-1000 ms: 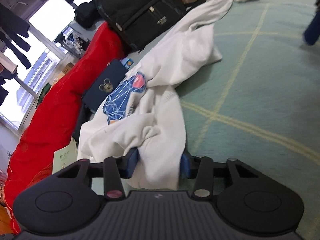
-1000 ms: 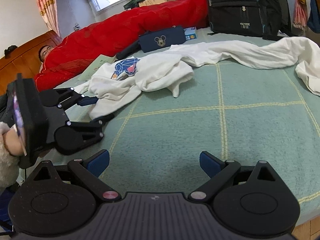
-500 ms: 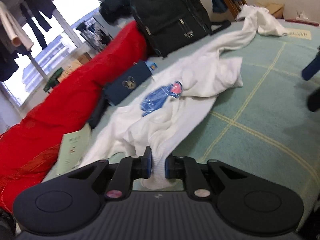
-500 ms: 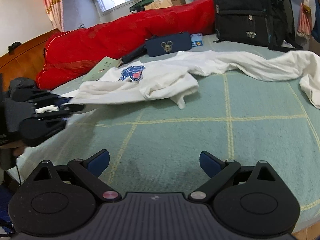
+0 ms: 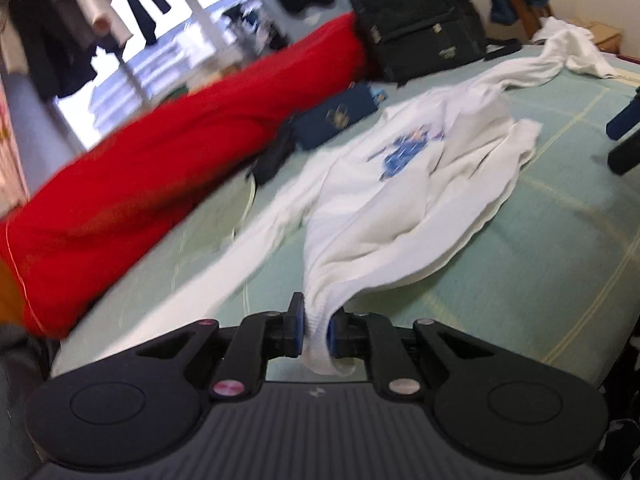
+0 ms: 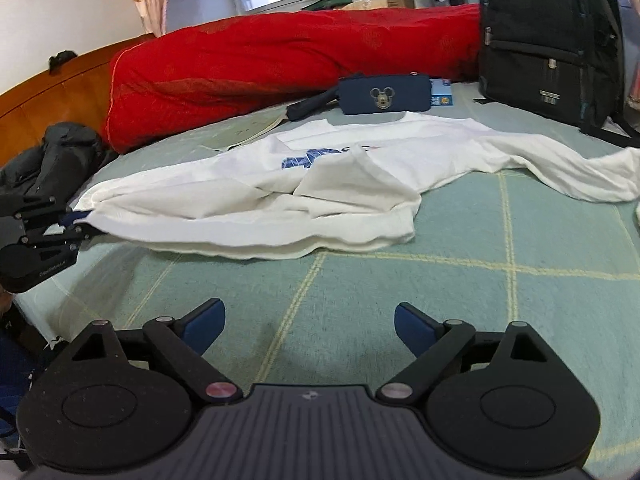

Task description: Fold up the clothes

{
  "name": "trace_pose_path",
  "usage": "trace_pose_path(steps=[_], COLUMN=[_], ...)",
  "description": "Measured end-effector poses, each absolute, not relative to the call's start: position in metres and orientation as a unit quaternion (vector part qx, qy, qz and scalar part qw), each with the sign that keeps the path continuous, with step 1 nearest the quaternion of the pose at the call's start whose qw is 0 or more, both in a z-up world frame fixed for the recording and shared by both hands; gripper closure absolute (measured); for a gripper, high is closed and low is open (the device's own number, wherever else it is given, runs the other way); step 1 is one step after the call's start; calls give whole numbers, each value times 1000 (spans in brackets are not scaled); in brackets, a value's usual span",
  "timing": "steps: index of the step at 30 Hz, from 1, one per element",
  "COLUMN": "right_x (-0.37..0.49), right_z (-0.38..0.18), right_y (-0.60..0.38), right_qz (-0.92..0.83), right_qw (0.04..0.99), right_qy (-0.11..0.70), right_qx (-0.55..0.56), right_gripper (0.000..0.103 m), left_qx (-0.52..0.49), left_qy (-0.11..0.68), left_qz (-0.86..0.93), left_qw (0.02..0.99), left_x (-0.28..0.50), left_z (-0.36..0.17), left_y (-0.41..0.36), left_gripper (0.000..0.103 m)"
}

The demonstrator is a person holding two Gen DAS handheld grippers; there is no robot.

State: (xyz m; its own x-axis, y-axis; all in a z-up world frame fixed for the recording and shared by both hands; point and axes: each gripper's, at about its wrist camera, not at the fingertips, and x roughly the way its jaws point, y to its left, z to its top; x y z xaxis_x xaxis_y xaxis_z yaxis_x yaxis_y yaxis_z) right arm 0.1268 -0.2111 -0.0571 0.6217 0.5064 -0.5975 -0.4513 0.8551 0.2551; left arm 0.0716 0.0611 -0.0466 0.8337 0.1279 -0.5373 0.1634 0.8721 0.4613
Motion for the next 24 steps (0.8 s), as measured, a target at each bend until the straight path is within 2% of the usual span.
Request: trace_pose_path(steps=[6, 17, 20, 21, 22, 23, 24], right_x=[174, 235, 252, 258, 264, 261, 258], right_z=[-76, -99, -105, -107, -108, -107, -105], right_y=[-234, -233, -232, -231, -231, -231, -231], right_qz=[269, 289, 294, 296, 298, 289, 280], right_qw=[884, 872, 869, 868, 867, 869, 871], right_qy=[367, 363, 360, 360, 359, 364, 369], right_qx=[105, 156, 167, 171, 175, 170, 164], right_gripper=[23, 24, 31, 42, 58, 70, 93], left_qx=[241, 228, 224, 221, 218, 217, 216], left_qy=[309, 333, 336, 337, 338, 337, 336], left_qz=[-11, -21, -18, -17, -15, -14, -13], left_qw=[920, 915, 915, 915, 915, 916, 916], left_x=[79, 88, 93, 94, 95, 94, 93], left_z=[-67, -86, -87, -87, -87, -87, -86], left_y=[61, 68, 67, 67, 67, 67, 67], left_gripper=[93, 92, 92, 92, 92, 92, 92])
